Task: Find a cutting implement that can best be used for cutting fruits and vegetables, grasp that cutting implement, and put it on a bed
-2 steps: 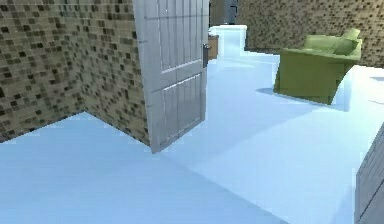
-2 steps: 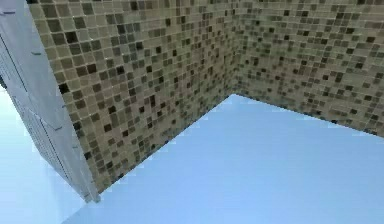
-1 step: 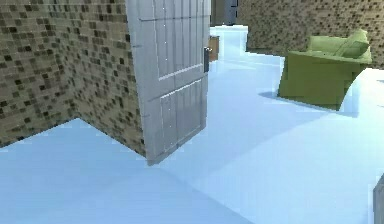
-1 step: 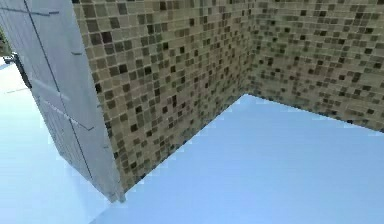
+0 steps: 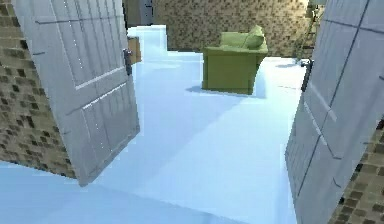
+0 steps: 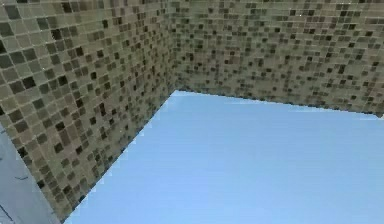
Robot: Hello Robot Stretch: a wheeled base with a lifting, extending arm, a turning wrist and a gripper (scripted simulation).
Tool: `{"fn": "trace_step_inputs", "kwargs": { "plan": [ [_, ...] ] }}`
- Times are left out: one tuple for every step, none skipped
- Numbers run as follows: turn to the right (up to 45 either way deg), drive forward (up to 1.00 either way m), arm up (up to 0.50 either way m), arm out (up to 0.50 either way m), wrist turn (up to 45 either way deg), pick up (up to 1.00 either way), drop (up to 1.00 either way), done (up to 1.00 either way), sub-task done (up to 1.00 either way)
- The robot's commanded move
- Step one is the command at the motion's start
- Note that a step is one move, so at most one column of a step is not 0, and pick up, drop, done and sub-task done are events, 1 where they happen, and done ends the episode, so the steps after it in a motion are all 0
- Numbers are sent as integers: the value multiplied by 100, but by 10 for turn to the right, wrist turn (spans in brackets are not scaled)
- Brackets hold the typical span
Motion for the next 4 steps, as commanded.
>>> {"fn": "trace_step_inputs", "kwargs": {
  "plan": [
    [0,100,0,0,0,0,0,0,0],
    [0,100,0,0,0,0,0,0,0],
    [0,15,0,0,0,0,0,0,0],
    [-120,0,0,0,0,0,0,0,0]
  ]
}}
